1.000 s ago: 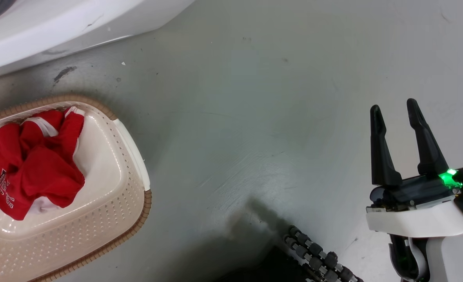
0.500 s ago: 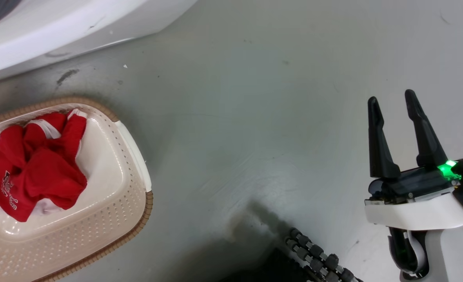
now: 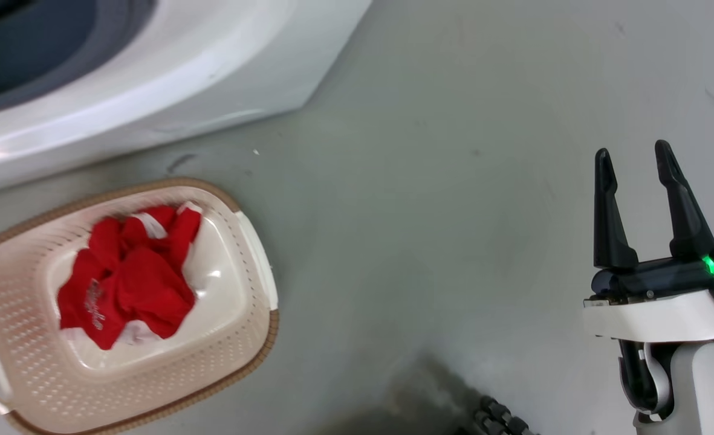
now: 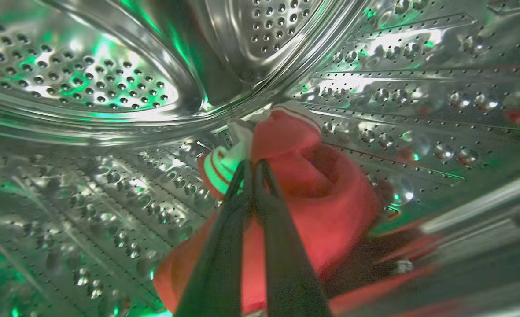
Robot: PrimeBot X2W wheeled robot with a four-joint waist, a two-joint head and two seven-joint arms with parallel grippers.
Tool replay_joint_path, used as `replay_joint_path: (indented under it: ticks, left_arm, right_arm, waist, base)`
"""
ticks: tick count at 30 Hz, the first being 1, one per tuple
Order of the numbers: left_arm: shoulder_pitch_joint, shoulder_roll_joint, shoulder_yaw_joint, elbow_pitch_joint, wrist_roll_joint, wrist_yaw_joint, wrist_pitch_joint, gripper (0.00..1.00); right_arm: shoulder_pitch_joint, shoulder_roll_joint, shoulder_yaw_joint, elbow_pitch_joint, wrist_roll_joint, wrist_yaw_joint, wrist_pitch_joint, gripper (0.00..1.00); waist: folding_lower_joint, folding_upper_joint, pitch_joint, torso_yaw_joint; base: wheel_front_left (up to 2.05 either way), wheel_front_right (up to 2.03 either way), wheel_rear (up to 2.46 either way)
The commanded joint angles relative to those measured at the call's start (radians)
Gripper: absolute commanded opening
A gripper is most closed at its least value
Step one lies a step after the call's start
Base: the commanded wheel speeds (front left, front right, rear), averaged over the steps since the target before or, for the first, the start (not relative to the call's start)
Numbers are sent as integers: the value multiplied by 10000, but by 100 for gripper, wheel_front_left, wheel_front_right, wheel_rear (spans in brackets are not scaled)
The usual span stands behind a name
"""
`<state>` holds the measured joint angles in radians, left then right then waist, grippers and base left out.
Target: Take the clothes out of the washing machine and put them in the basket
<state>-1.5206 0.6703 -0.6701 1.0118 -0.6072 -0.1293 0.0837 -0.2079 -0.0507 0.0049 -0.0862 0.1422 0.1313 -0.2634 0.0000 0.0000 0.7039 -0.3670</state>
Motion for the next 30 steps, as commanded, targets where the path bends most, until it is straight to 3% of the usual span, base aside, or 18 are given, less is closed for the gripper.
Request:
replay_joint_path:
  ticks: [1, 12, 16, 21, 30]
  left_arm:
    - [510, -131, -120, 28, -154, -6, -479, 0]
    - [2860, -835, -539, -42, -625, -5, -2767, 0]
    - [3720, -1025, -457, -433, -644, 203, -3328, 0]
    - [4858, -1083, -239, -1625, -426, 783, -3498, 0]
    - [7625, -918, 746, -5444, 266, 2250, -3501, 0]
  right_arm:
    - [-33, 10, -80, 84, -144, -11, -20, 100]
    - [473, 10, -234, 373, -668, -12, -20, 100]
    - [681, 8, -271, 473, -904, -11, -20, 100]
    - [941, 10, -411, 602, -1116, -11, -20, 100]
    - [1423, 10, -446, 806, -1331, -11, -20, 100]
  waist:
    - [0, 0, -744, 430]
    - [0, 0, -2657, 1073]
    - [0, 0, -3378, 1283]
    - [0, 0, -4242, 1590]
    - [0, 0, -5437, 2015]
  base:
    - [0, 0, 0]
    - [0, 0, 0]
    - [0, 0, 0]
    - [0, 0, 0]
    - [0, 0, 0]
